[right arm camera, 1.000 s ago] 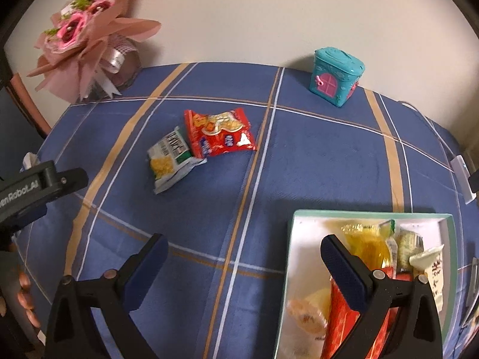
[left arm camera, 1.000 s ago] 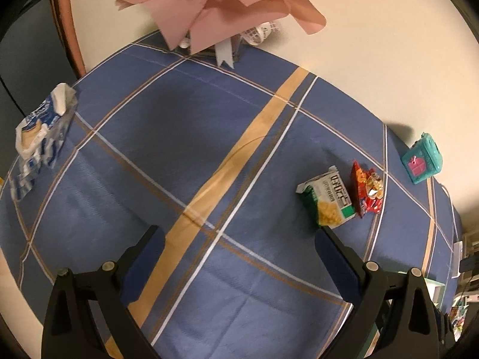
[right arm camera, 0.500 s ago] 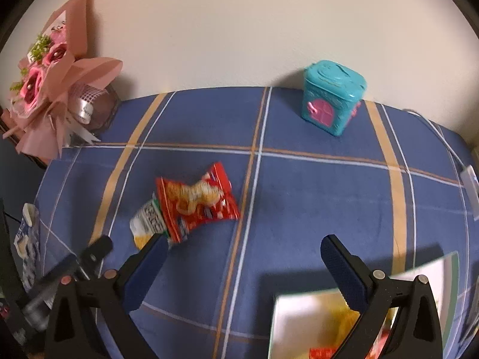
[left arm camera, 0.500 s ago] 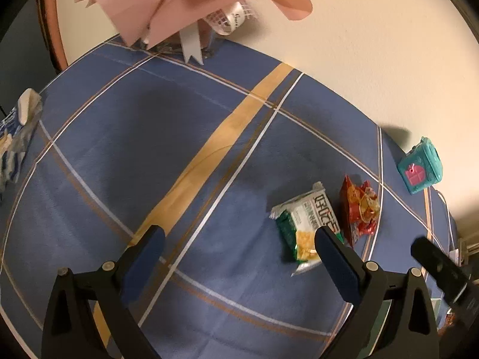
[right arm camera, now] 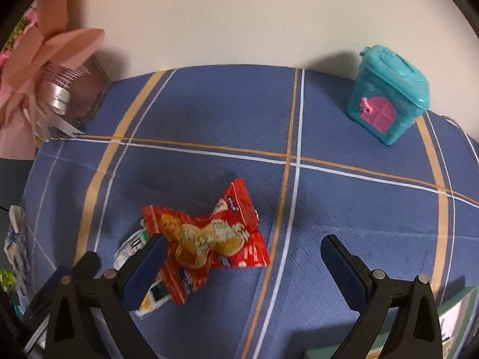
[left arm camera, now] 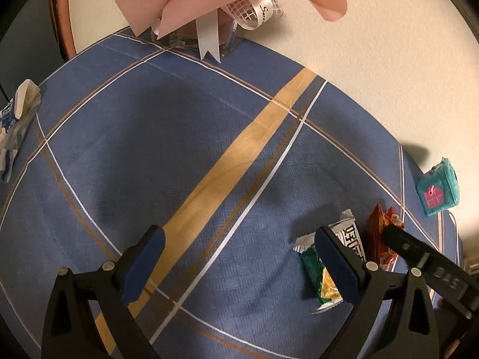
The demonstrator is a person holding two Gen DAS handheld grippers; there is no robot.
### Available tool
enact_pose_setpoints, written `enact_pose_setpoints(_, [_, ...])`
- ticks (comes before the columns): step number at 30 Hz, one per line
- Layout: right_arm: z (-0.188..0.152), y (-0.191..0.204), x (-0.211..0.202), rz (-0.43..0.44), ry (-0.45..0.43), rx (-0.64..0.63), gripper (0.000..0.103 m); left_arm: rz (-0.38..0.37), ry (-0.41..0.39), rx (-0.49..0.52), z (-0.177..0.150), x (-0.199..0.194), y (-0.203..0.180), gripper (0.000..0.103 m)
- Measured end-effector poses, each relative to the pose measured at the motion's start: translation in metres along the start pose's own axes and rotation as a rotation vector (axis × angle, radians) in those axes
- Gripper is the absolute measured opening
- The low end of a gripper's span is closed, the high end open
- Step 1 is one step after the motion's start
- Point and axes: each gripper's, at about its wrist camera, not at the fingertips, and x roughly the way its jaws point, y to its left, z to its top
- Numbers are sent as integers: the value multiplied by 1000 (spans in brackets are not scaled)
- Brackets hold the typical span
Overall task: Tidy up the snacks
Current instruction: 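Grasp the green-white cracker pack with the left tool while the right grasps the red candy bag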
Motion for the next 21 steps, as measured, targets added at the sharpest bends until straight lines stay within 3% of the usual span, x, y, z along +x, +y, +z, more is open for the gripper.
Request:
enact_pose_setpoints(10, [0, 4, 23, 29, 19, 14, 101, -43, 25, 10, -4, 4, -5, 100])
enact_pose_setpoints(15, [2, 1, 22, 42, 6, 21, 83, -64, 32, 23, -7, 4, -11, 100])
enact_pose_setpoints(17, [2, -1, 21, 55, 3, 22, 70, -72, 33, 28, -7, 4, -13, 100])
enact_pose_setpoints(21, [1, -9, 18, 55, 2, 26, 64, -96, 41, 39, -9, 6, -22, 100])
